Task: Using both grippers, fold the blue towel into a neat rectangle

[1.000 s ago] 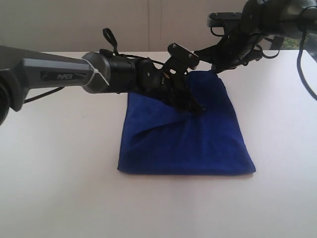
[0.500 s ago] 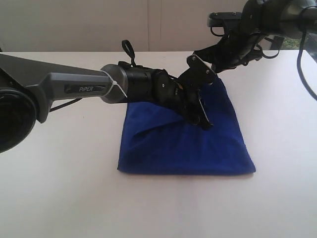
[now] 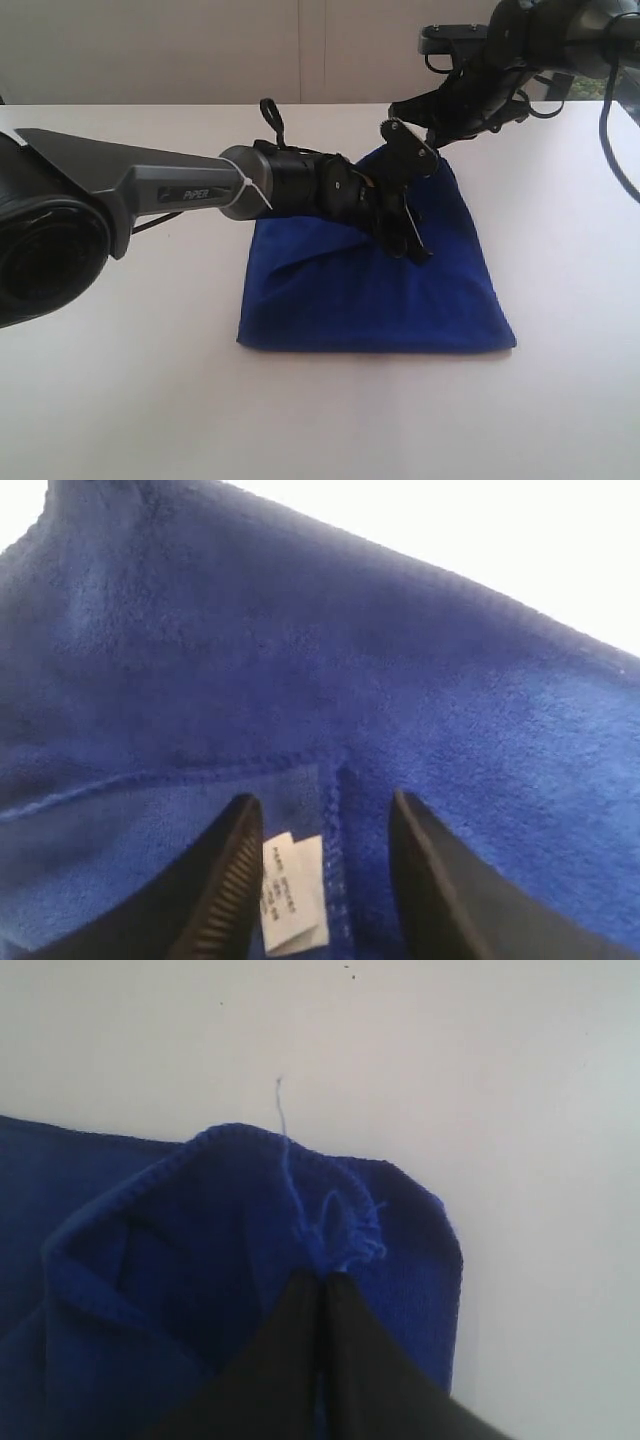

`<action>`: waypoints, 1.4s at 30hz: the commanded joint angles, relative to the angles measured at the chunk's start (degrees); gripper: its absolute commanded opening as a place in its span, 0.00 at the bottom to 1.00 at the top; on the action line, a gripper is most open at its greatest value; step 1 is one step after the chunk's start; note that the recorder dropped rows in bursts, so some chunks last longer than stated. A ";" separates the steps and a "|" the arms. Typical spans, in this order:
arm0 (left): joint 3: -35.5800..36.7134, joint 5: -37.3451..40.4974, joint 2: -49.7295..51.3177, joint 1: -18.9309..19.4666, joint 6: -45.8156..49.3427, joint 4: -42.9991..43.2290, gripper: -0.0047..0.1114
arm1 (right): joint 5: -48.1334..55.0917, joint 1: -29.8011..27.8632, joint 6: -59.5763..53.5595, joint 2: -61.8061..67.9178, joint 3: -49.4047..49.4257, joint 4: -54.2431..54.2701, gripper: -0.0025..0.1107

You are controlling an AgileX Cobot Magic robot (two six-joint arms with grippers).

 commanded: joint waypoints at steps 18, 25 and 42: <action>-0.28 -2.59 0.64 -0.38 -0.05 -0.42 0.18 | -0.56 -0.08 -0.68 0.01 0.16 -0.08 0.02; -0.28 -3.15 0.64 -0.28 0.17 -0.42 0.04 | -0.56 -0.08 -0.68 0.01 0.16 -0.08 0.02; -0.28 19.07 -13.68 11.16 -1.60 -0.42 0.04 | -0.67 -0.08 -0.68 0.01 0.16 0.10 0.02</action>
